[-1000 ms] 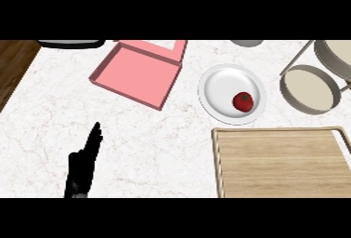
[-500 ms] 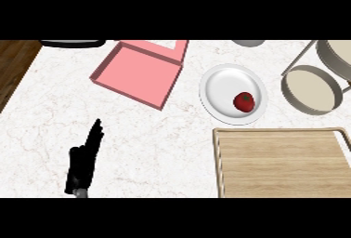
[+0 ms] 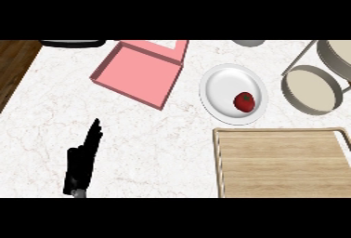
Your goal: Pick the squash from the tray and place it in the tiered basket
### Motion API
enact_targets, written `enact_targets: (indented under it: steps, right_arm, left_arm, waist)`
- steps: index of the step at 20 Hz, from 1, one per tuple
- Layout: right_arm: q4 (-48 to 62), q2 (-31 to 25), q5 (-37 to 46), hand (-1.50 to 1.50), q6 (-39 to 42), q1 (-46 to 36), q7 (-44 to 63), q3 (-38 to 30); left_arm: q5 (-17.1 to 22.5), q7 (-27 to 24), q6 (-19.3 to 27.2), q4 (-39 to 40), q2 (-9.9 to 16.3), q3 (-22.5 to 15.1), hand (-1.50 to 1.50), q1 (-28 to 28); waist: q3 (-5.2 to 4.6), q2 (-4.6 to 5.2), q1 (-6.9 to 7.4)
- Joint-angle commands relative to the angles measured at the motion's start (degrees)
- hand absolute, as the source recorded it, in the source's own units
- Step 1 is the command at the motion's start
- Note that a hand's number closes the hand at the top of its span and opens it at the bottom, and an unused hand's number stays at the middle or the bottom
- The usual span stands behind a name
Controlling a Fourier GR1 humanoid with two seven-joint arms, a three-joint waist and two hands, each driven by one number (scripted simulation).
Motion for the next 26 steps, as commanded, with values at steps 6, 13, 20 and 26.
enact_targets:
  steps: [6,13,20,26]
  right_arm:
    - [15.4,5.6,-0.4,1.5,-5.6,-7.2,-2.5,-3.0]
    - [19.6,7.2,-10.6,-1.5,-1.6,-7.0,-5.1,-12.3]
    - [19.9,2.9,-17.9,-1.5,-2.6,-9.0,-8.5,-20.1]
    - [20.3,-3.6,-19.6,-1.5,-13.6,-4.3,-10.1,-24.8]
  left_arm:
    - [-0.7,0.8,0.3,1.1,-0.2,0.1,0.0,-2.6]
    - [0.6,1.1,-1.3,-0.9,0.8,0.5,0.0,0.2]
    - [-0.3,-1.6,0.2,0.6,-0.9,-0.2,0.0,1.9]
    - [-0.3,-1.7,0.2,1.7,-1.1,0.0,0.0,1.4]
  waist:
    - [0.06,0.38,0.45]
    - [0.09,0.23,0.16]
    - [0.06,0.13,-0.19]
    - [0.08,0.25,-0.76]
